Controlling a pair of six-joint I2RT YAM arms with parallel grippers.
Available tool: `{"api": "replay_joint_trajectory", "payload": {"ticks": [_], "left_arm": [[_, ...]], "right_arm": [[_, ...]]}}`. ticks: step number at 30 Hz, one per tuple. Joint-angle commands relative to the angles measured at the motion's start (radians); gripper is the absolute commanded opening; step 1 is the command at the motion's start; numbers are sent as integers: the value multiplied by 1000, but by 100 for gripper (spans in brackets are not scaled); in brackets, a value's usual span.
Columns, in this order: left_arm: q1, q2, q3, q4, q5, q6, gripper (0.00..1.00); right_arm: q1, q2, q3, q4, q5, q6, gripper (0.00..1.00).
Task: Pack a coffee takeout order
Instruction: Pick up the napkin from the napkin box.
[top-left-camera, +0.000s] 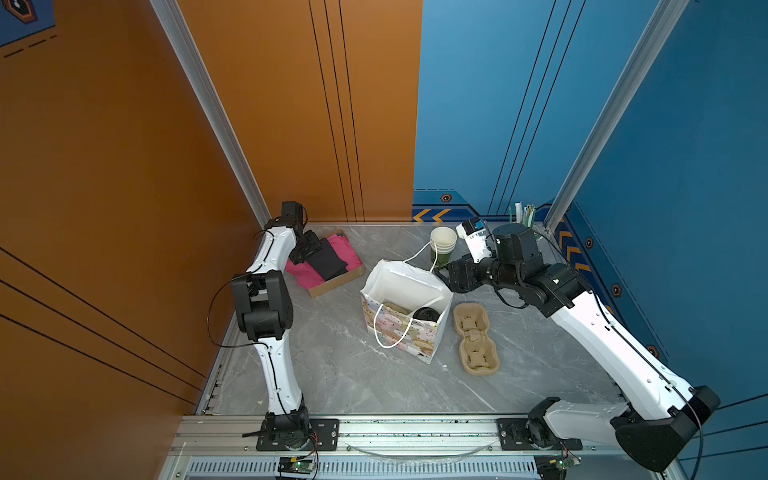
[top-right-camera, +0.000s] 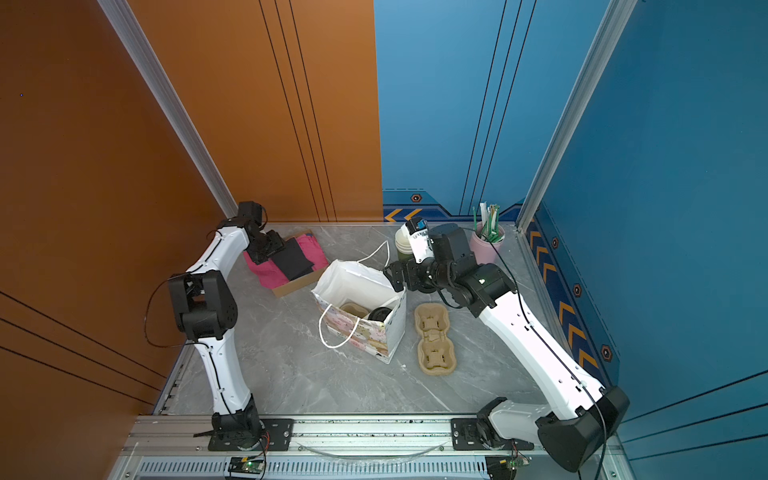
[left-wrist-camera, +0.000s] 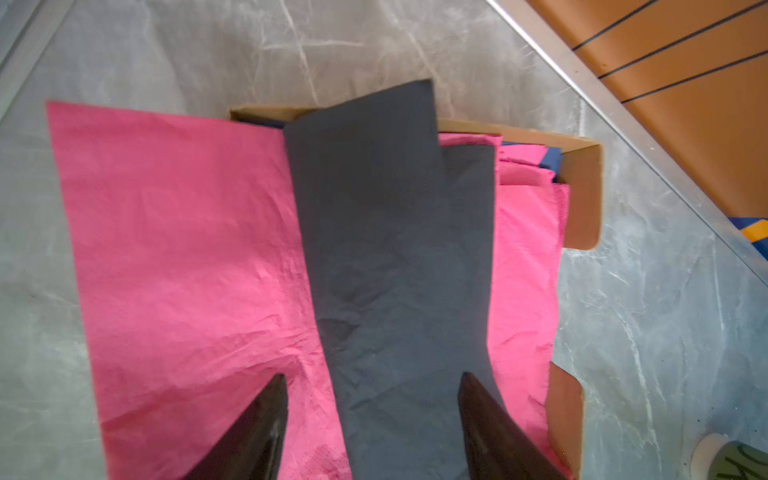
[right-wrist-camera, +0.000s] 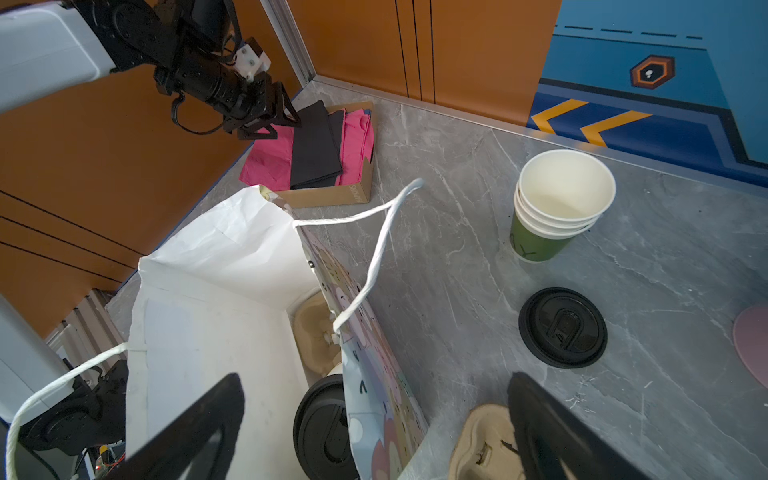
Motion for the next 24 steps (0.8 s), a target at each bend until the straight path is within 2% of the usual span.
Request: {"api": "replay_joint_trajectory", "payload": {"ticks": [1, 11, 24], "left_arm": [[9, -13, -28, 73, 39, -72, 65], [20, 28, -53, 101, 75, -138, 59], [25, 72, -58, 102, 63, -168, 56]], "right_arm": [[-8, -33, -7, 5, 3, 4, 100], [-8, -37, -13, 4, 1, 6, 100], [-8, -33, -18, 5, -3, 7, 100]]}}
